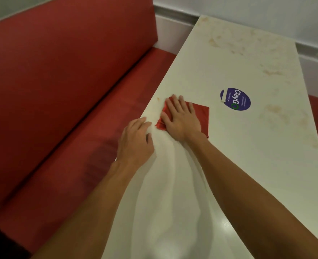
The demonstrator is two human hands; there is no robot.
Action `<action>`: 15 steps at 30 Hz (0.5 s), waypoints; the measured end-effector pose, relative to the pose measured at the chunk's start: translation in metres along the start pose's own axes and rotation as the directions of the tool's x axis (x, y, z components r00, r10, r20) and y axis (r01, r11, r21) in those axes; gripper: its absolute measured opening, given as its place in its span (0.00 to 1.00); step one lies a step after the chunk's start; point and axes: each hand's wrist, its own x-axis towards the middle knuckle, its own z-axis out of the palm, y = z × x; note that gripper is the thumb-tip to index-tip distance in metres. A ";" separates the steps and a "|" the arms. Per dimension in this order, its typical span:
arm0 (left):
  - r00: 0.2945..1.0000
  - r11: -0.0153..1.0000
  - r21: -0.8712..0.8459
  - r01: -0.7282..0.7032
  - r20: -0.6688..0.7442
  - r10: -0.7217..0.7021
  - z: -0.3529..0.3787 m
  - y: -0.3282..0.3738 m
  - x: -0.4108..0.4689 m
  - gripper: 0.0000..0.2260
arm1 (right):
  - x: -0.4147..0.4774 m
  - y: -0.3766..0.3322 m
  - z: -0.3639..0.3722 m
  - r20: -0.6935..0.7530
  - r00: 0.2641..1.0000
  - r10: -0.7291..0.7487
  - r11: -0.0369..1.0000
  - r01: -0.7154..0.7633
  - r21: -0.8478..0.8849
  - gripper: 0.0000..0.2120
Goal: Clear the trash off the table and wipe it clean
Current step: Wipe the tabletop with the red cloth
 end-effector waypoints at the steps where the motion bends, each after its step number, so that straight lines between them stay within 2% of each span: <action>1: 1.000 0.999 0.018 0.028 -0.013 -0.028 -0.003 -0.001 -0.001 0.19 | -0.013 -0.004 0.001 0.014 0.995 -0.102 0.995 0.102 -0.002 0.34; 3: 0.997 0.997 0.015 0.076 -0.026 -0.075 -0.009 -0.005 -0.001 0.19 | -0.044 0.005 0.003 0.023 0.972 -0.233 0.972 0.233 0.013 0.33; 4: 0.996 0.996 0.000 0.087 -0.021 -0.087 -0.012 -0.006 -0.001 0.19 | -0.053 0.017 0.002 0.022 0.973 -0.231 0.973 0.231 0.018 0.33; 7: 0.996 0.996 -0.022 0.089 0.002 -0.089 -0.017 -0.007 0.001 0.19 | -0.035 0.041 -0.005 0.005 1.000 -0.024 1.000 0.024 -0.015 0.36; 9: 0.994 0.992 -0.057 0.109 -0.006 -0.109 -0.020 -0.009 0.001 0.19 | -0.001 0.031 -0.005 -0.014 0.993 0.114 0.993 -0.115 -0.013 0.37; 11: 0.991 0.987 -0.088 0.132 -0.018 -0.134 -0.022 -0.013 -0.001 0.18 | 0.033 0.005 -0.001 -0.021 0.989 0.145 0.989 -0.145 0.028 0.36; 13: 0.988 0.984 -0.101 0.147 -0.035 -0.151 -0.024 -0.018 -0.004 0.17 | 0.050 -0.021 0.001 0.004 0.999 0.047 0.998 -0.047 0.032 0.33; 15: 0.981 0.981 -0.096 0.171 -0.072 -0.178 -0.026 -0.023 -0.008 0.17 | 0.041 -0.039 0.004 0.027 0.990 -0.137 0.991 0.137 0.008 0.31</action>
